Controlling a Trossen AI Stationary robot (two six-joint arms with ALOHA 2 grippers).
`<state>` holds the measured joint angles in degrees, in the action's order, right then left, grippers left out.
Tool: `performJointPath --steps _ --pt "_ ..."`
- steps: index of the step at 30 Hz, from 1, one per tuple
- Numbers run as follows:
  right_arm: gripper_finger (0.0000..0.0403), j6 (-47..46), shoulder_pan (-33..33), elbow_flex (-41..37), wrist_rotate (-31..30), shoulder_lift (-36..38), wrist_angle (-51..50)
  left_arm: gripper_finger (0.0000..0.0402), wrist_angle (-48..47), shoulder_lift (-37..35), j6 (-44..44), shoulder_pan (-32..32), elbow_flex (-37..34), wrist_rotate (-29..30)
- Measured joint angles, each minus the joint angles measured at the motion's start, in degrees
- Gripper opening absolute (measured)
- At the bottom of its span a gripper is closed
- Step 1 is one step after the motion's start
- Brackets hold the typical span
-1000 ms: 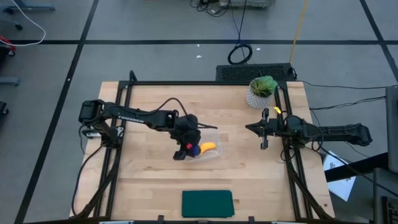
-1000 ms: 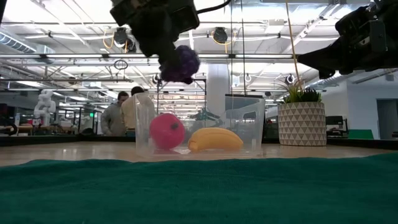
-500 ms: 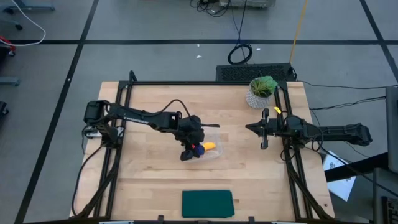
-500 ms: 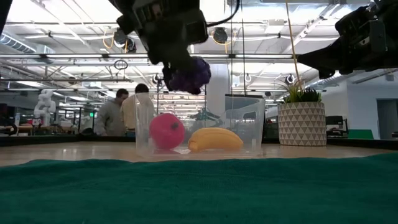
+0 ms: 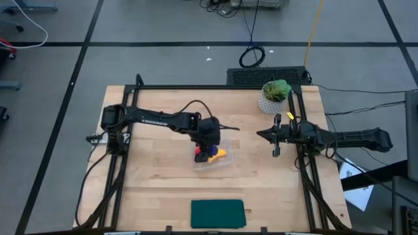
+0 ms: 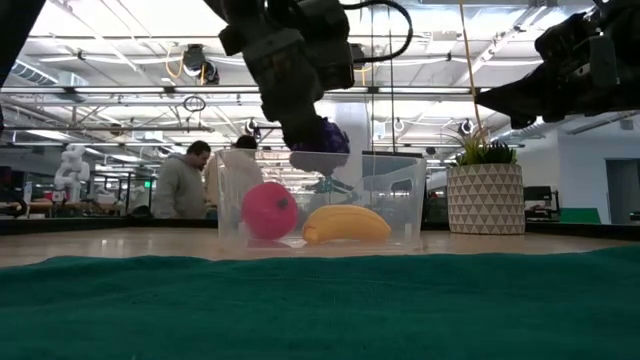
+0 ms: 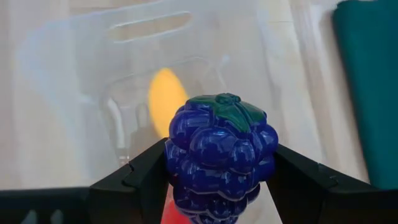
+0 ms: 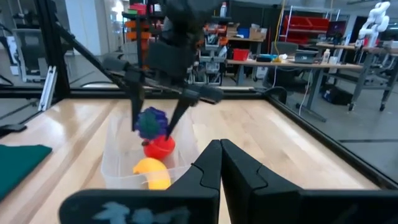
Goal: Pick and placing Produce into tupperware
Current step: Put the purple grapes into the transparent bin
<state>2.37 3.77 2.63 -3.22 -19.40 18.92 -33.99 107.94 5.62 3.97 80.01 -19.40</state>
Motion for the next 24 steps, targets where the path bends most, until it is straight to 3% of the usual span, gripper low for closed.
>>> performJointPath --steps 12,24 --pt "0.0 0.5 0.0 0.0 0.0 -0.1 1.1 0.023 3.6 -0.1 0.3 5.5 0.1 -3.5" --pt "0.0 0.5 0.0 0.0 0.0 -0.1 1.5 0.023 4.4 2.6 1.2 6.0 0.1 -5.4"
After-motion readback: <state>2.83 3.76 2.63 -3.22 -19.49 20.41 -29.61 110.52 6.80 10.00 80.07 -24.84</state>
